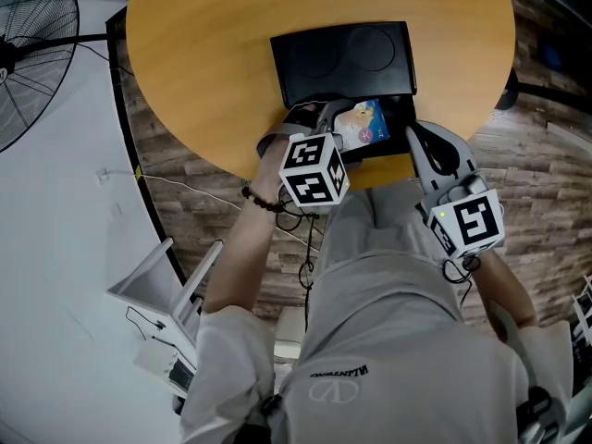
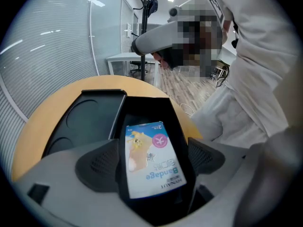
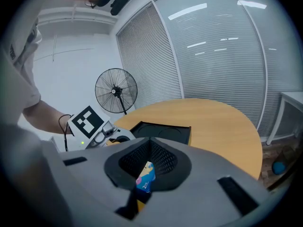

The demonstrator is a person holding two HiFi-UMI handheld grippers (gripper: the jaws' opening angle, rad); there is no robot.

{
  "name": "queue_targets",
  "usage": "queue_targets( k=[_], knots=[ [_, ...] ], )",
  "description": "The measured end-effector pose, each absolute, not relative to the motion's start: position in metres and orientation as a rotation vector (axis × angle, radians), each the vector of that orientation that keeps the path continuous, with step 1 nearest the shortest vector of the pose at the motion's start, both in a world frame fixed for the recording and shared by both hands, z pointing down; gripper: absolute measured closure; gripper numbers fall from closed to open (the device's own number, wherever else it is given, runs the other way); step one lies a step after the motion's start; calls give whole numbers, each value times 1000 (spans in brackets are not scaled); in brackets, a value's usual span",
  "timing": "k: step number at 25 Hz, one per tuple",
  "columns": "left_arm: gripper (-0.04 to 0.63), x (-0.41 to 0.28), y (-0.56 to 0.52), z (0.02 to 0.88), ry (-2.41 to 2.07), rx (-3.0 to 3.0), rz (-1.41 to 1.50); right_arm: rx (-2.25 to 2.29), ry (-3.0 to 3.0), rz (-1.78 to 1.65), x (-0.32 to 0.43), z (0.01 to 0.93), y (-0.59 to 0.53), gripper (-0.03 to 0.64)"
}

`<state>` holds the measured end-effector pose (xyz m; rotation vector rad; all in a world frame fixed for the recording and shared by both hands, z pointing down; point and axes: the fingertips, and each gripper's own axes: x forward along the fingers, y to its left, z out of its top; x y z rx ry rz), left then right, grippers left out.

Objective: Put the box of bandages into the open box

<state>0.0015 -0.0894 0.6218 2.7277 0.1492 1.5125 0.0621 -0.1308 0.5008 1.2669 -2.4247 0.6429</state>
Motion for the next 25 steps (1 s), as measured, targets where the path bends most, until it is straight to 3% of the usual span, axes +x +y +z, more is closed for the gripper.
queue_targets(
  k=[9, 17, 20, 23, 25],
  knots=[
    [135, 6, -99, 588, 14, 2841, 1322, 1298, -2440, 632, 68, 489, -134, 600],
    [267, -15, -127, 514, -485, 2970, 960, 1385, -2465, 562, 93, 456, -147, 600],
    [361, -28, -133, 489, -644, 2986, 868, 1412, -2472, 519, 99, 440, -150, 600],
    [377, -40, -135, 472, -764, 2974, 812, 1435, -2484, 480, 103, 427, -150, 600],
    [431, -48, -137, 458, -872, 2973, 777, 1451, -2489, 452, 105, 418, -149, 600]
  ],
)
